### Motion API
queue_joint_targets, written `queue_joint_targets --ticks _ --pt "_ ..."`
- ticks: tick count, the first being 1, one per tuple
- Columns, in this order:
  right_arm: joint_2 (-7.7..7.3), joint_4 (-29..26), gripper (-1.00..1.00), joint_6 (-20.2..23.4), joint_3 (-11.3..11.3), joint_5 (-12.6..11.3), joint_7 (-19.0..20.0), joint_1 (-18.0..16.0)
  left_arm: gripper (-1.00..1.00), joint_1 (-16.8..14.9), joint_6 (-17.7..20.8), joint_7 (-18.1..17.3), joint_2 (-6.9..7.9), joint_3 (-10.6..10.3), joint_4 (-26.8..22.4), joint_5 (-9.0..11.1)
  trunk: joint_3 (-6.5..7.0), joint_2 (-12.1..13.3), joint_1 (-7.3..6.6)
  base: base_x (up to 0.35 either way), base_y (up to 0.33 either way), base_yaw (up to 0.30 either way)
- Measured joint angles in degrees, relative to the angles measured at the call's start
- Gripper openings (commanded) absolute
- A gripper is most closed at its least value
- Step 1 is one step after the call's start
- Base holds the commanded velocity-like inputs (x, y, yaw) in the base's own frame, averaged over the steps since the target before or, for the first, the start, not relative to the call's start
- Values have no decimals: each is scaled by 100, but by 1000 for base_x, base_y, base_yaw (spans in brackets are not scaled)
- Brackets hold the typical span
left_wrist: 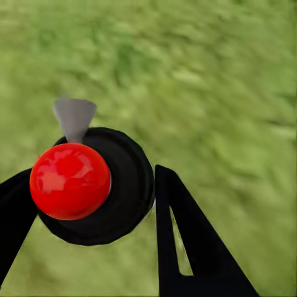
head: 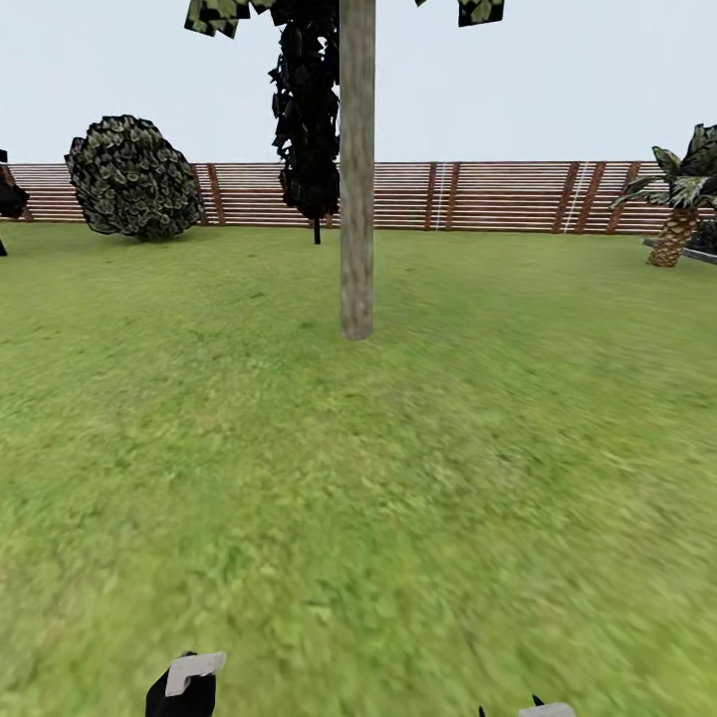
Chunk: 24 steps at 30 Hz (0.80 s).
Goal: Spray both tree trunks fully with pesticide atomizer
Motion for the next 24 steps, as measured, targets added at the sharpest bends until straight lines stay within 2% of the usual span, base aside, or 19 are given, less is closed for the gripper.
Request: queue_joint_targets --ticks 24 --pt "0 0 100 0 1 0 0 0 -100 0 0 0 0 2 0 0 0 0 0 338 0 0"
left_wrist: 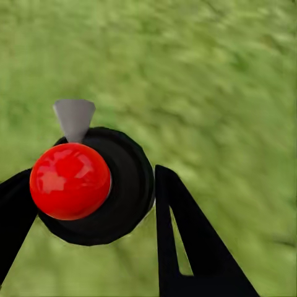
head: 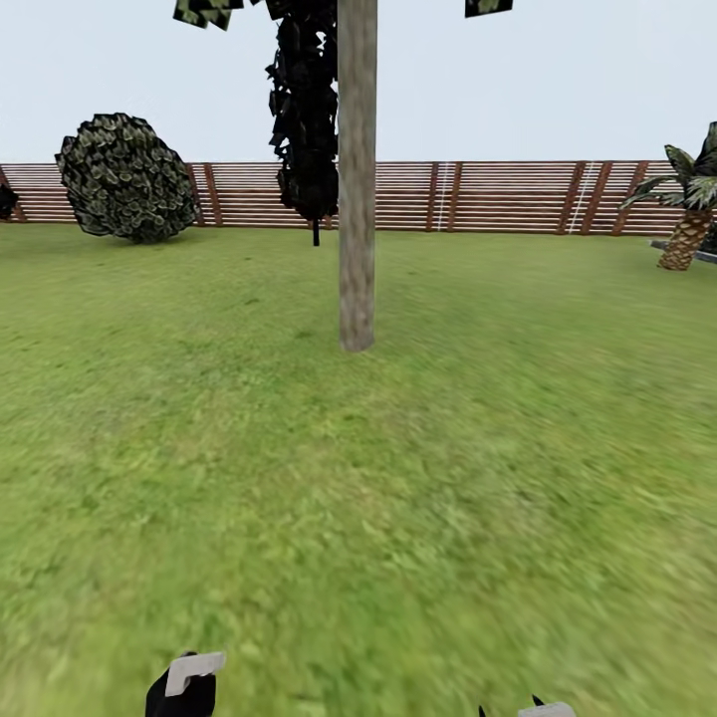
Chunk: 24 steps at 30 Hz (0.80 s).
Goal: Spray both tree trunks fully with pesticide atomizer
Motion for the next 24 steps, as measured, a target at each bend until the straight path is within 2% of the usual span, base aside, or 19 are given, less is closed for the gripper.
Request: queue_joint_targets --ticks 24 --pt "0 0 100 0 -1 0 0 0 -100 0 0 0 0 2 0 0 0 0 0 338 0 0"
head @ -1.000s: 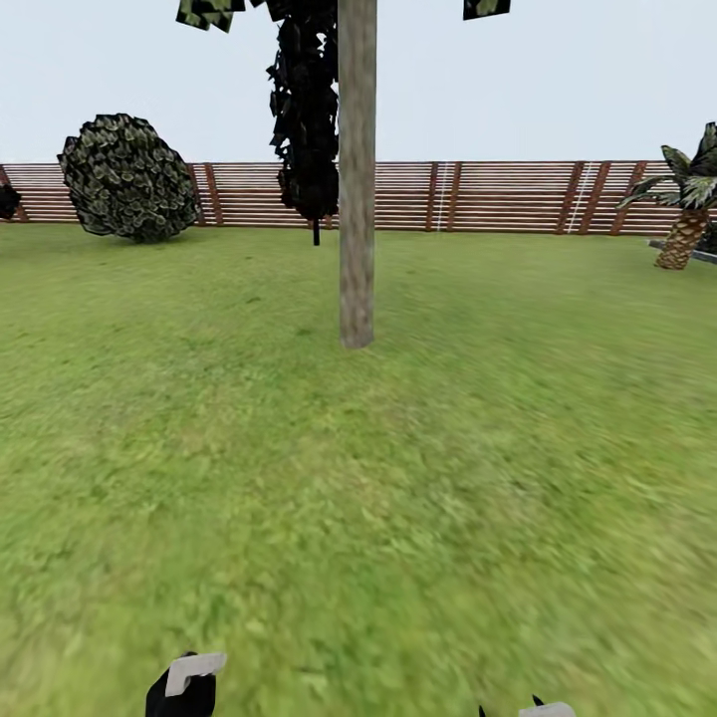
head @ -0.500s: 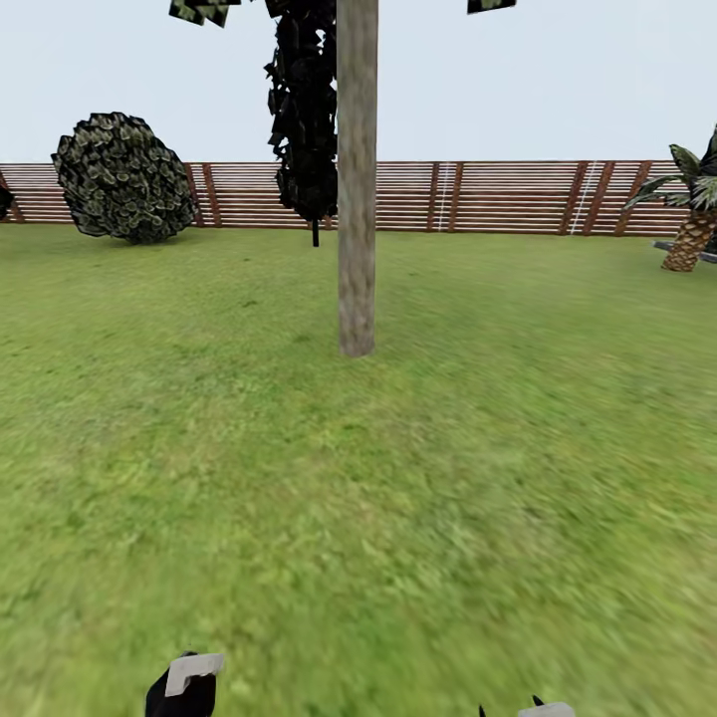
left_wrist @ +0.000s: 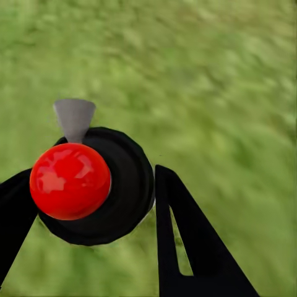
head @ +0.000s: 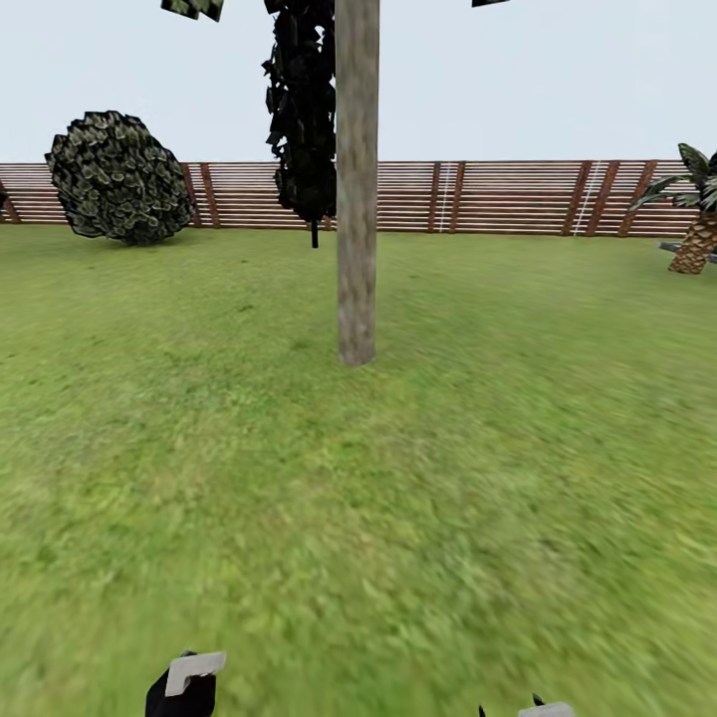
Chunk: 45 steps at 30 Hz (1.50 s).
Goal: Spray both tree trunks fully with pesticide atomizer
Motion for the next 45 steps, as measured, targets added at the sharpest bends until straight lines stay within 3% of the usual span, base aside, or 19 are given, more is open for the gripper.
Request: queue_joint_targets --ticks 45 --pt "-7 5 100 0 -41 -26 -18 0 -100 70 13 -35 59 10 -43 40 0 0 0 338 0 0"
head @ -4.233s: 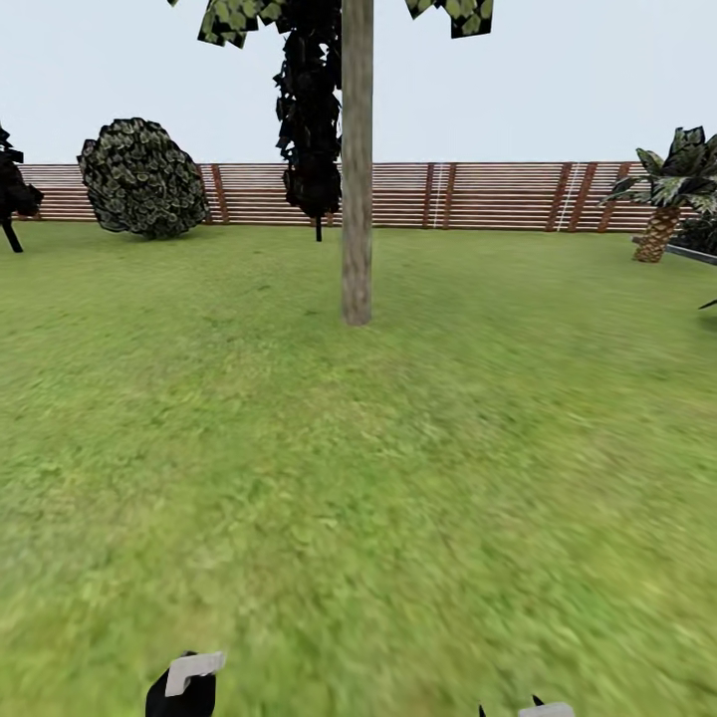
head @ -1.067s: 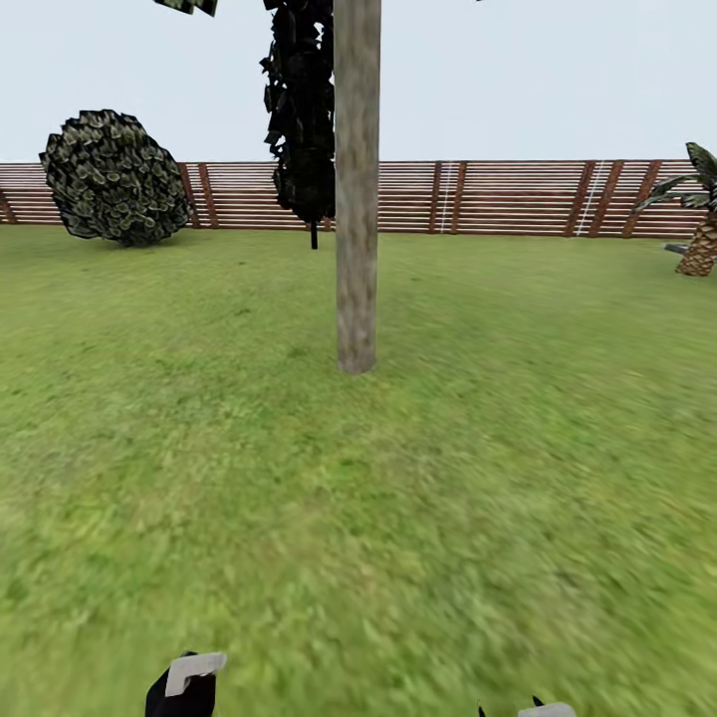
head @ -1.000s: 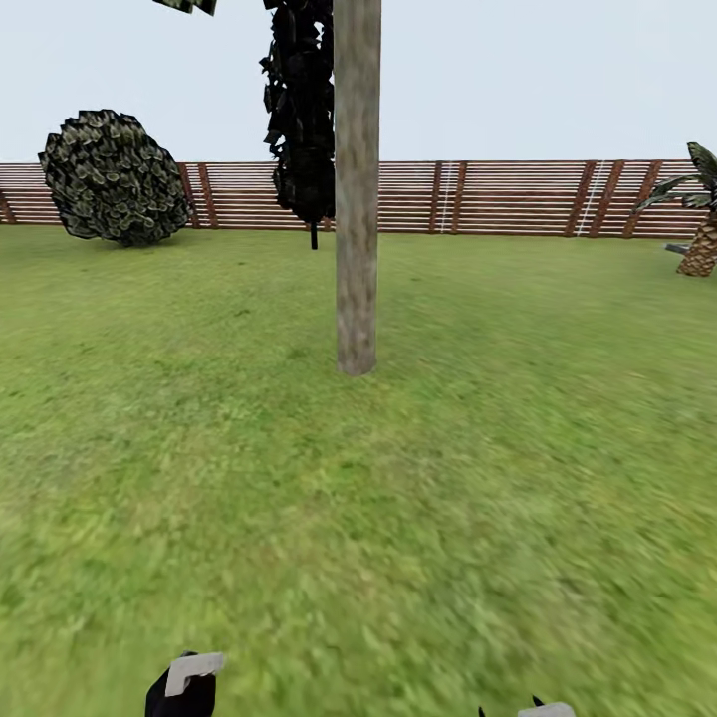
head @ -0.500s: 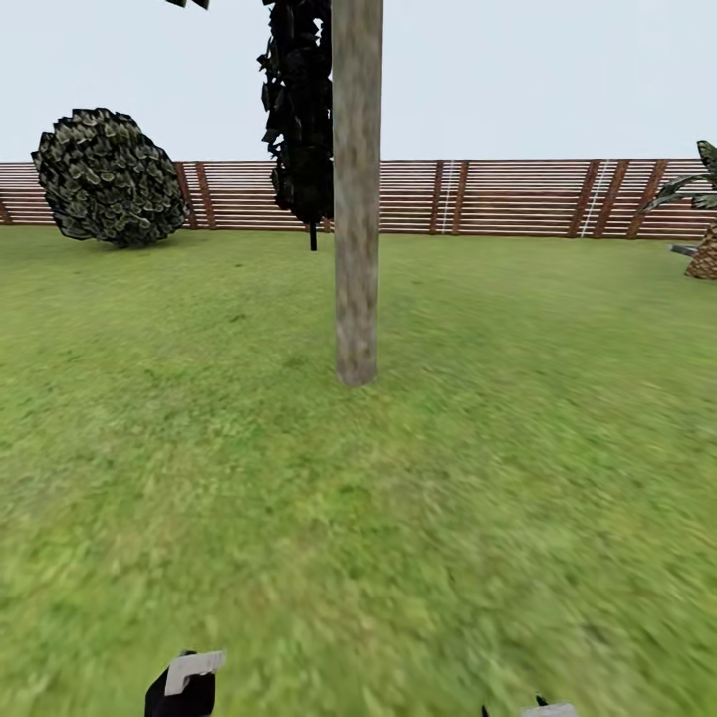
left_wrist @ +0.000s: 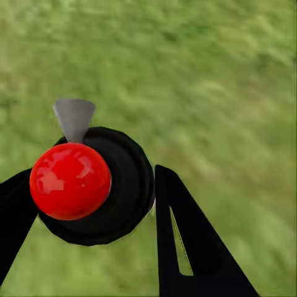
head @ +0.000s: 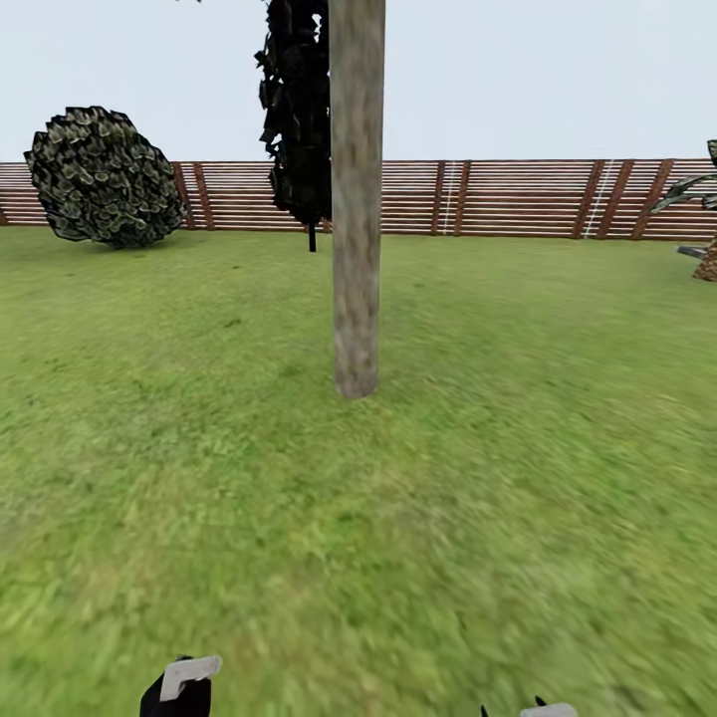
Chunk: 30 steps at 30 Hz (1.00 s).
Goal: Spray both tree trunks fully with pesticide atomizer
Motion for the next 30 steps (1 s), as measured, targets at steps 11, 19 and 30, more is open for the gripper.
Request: queue_joint_targets --ticks 11,19,30 --pt "15 -14 100 -70 -21 0 -8 0 -100 0 -4 25 -10 -28 23 -68 0 0 0 338 0 0" --pt "16 -6 100 -80 12 0 0 0 -100 3 -10 26 2 -16 25 -45 0 0 0 338 0 0" --pt "16 -5 100 -79 14 8 8 0 -100 9 -13 26 4 -15 25 -26 0 0 0 338 0 0"
